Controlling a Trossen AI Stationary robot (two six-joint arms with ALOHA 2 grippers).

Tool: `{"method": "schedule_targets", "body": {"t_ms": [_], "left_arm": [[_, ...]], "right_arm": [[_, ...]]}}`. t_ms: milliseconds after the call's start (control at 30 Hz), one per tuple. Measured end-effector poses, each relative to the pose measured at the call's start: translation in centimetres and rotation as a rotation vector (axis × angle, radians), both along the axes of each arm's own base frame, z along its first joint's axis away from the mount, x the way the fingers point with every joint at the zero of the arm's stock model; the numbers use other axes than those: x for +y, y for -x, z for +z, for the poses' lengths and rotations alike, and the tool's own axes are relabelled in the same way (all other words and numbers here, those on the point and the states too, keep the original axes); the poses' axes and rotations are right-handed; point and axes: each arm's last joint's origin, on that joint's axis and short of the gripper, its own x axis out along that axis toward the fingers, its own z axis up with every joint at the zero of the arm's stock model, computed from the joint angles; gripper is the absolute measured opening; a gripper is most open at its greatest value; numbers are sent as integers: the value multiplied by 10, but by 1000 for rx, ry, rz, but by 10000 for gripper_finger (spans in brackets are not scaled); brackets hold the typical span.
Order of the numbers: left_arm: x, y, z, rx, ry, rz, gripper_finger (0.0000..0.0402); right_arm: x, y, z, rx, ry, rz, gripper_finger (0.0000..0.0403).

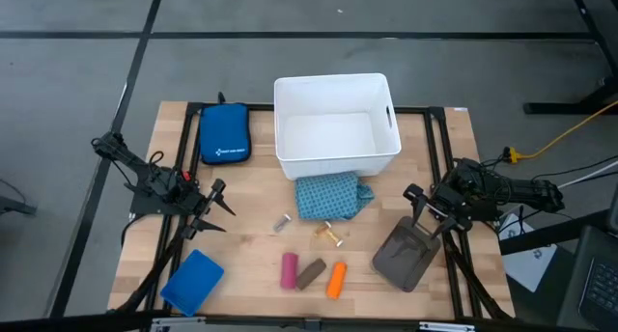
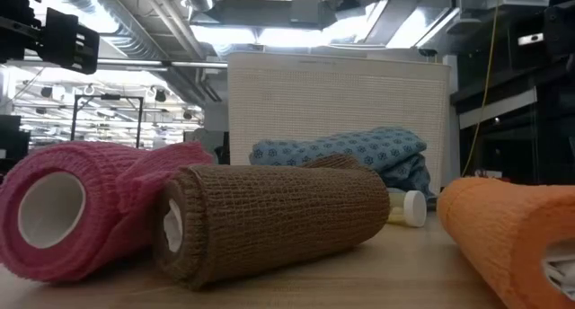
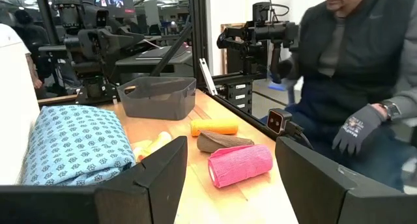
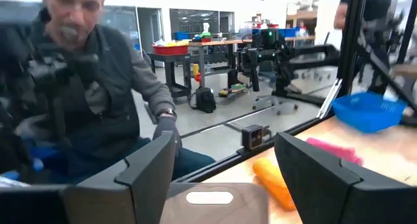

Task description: Pick & Place Medicine items

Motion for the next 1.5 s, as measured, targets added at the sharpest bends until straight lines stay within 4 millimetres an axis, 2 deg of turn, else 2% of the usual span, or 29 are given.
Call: {"method": "schedule_targets", "body": {"t_ms": [133,533,1000,1500], "left_arm": [[0,0,0,0,0,0,231],[0,0,0,0,0,0,231],[0,0,0,0,0,0,231],[2,-1,9,-63,100,70,231]], "right_arm": [[0,0,0,-77,51,-5,266],[0,0,1,-86,50,-5,266],[0,3,15,-470,199,-38,266],[0,3,15,-331,107,-32,266]]}}
